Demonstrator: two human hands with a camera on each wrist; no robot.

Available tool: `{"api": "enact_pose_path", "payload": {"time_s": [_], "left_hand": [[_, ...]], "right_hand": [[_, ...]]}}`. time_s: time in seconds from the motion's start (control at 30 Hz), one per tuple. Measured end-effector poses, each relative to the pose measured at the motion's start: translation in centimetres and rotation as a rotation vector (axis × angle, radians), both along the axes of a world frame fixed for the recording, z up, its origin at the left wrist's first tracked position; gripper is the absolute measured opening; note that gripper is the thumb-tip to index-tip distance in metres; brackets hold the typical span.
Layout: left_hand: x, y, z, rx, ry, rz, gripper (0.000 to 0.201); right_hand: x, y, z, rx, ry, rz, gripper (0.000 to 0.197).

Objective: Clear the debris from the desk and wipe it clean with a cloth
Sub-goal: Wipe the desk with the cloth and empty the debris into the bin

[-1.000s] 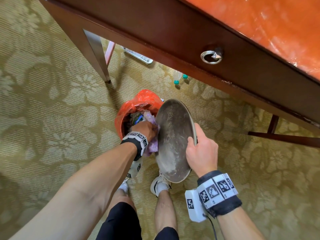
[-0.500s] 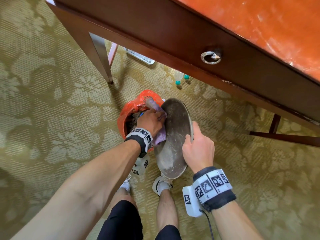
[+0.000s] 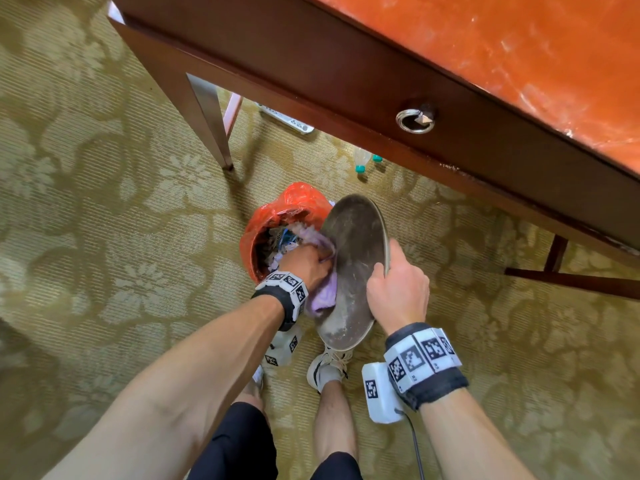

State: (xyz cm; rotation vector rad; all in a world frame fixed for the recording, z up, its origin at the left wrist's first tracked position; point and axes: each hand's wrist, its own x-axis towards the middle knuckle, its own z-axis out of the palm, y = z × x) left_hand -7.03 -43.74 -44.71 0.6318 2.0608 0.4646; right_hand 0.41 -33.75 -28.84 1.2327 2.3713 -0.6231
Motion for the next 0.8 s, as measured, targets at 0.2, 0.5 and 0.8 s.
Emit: {"api": "enact_pose_path", "payload": {"time_s": [0.2, 0.5, 0.8], "left_hand": [[-1.3, -0.8, -0.7, -0.137, 0.001, 0.01, 0.033], [-0.6, -0.3, -0.5, -0.166, -0.036, -0.134, 0.033], [-1.1, -3.7, 1.9, -0.292, -0.081, -0.132, 0.036]], "right_hand": [[0.8, 0.2, 0.0, -0.001, 0.021, -0.045, 0.052], [0.9, -0.1, 0.1, -0.025, 0.06, -0.055, 0.051], [1.7, 0.5, 2.1, 0.002, 0.061, -0.071, 0.051]]}}
